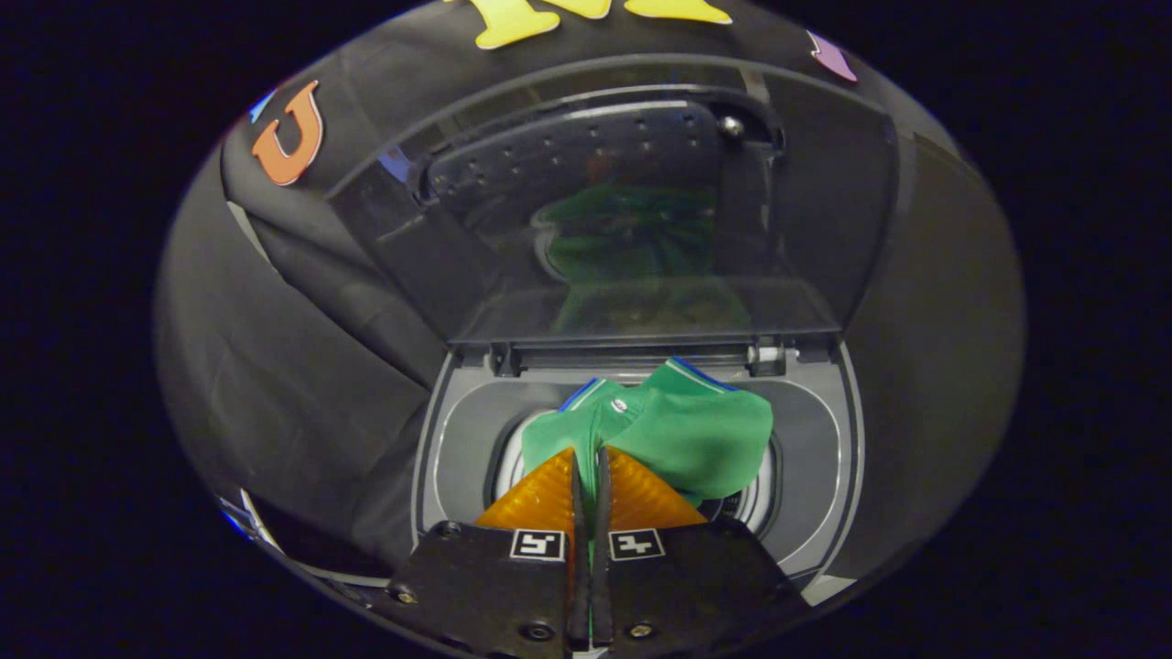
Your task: Put the clothes into the washing machine and then close the washing machine lid.
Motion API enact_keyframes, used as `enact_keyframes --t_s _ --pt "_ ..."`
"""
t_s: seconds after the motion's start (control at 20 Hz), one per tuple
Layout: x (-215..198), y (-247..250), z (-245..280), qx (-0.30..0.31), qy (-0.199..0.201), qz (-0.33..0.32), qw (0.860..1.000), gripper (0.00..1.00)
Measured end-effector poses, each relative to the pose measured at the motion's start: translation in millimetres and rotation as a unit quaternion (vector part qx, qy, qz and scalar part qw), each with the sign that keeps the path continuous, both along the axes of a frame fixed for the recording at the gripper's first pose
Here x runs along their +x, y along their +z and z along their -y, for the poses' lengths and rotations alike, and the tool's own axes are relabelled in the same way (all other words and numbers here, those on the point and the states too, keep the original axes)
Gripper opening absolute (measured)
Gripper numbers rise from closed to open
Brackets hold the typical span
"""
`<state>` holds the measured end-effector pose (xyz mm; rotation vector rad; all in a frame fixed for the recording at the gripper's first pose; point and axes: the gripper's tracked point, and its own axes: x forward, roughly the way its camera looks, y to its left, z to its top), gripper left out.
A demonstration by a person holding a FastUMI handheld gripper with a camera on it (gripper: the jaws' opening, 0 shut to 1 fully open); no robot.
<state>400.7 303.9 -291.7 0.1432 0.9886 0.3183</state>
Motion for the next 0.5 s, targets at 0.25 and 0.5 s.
enact_keyframes --t_s 0.25,0.5 --pt "-1.5 -27.3 2.8 -0.031 0.0 -0.029 0.999 0.05" --pt "-0.8 -37.8 12.8 -0.033 -0.02 -0.049 0.998 0.05"
